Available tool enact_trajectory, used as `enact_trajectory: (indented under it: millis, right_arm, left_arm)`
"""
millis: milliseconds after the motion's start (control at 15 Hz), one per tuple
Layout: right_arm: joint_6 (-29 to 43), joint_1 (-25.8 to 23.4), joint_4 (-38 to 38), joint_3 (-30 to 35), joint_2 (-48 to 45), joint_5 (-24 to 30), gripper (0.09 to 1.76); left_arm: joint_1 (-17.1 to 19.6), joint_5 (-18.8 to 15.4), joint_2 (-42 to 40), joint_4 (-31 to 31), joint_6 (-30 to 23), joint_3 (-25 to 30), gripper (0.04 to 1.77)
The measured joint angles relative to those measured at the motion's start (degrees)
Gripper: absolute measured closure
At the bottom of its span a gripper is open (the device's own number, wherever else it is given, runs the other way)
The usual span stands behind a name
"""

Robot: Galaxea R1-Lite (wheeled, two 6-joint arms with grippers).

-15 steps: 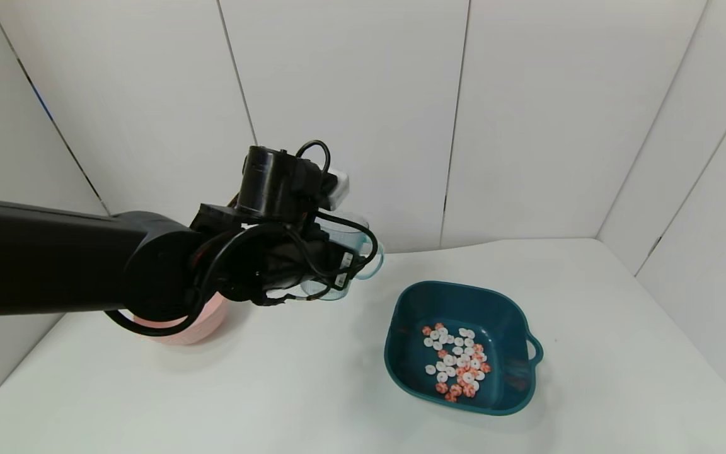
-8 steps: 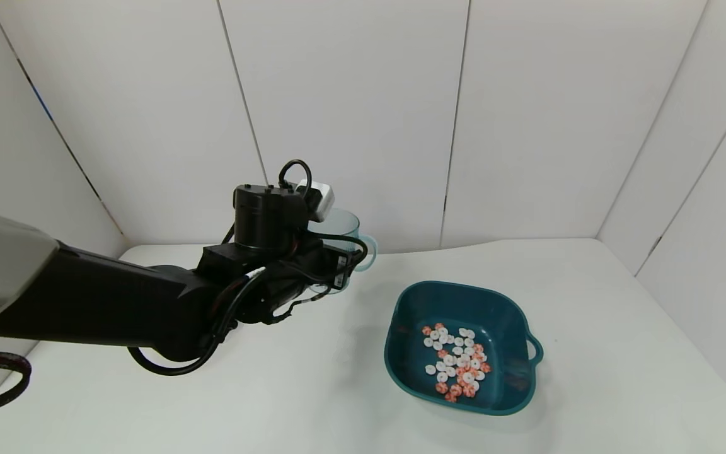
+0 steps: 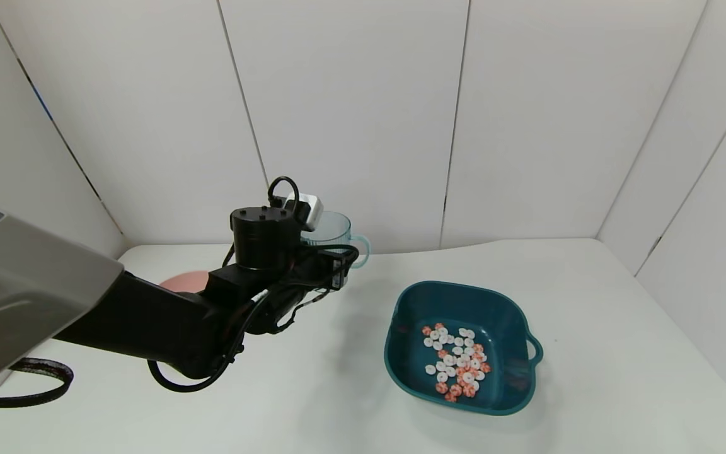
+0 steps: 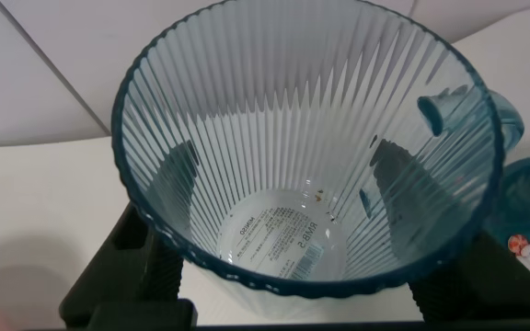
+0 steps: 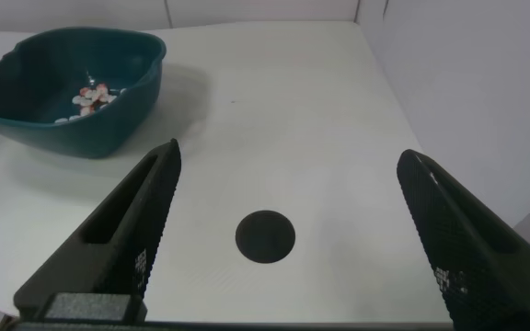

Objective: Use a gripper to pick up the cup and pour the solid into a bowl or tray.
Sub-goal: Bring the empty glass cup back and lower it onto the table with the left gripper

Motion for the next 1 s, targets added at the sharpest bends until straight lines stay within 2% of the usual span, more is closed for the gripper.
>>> enact_trajectory:
  millis: [200,267,533,667,1000]
  right_arm:
    - [0.0,0.0,0.0,0.0,0.0,0.0,0.14]
    - [0.0,0.0,0.0,0.0,0.0,0.0,0.14]
    - [0.0,0.0,0.0,0.0,0.0,0.0,0.14]
    - [0.0,0.0,0.0,0.0,0.0,0.0,0.14]
    - [-0.1,0.0,0.1,0.0,0.0,0.0,0.14]
  left_arm:
    - [0.2,-0.1,1.0,-1.2,-1.2,2.4,0.49]
    - [0.2,-0.1,1.4,-3.5,-2.3,3.0,0.49]
    - [0.4,1.3,5.1,-20.2,-2.9,6.1,0.49]
    - [0.7,4.1,7.1,-20.0,-1.9,7.1,0.49]
    - [1.6,4.3,9.8,-20.7,-2.0,8.3,0.49]
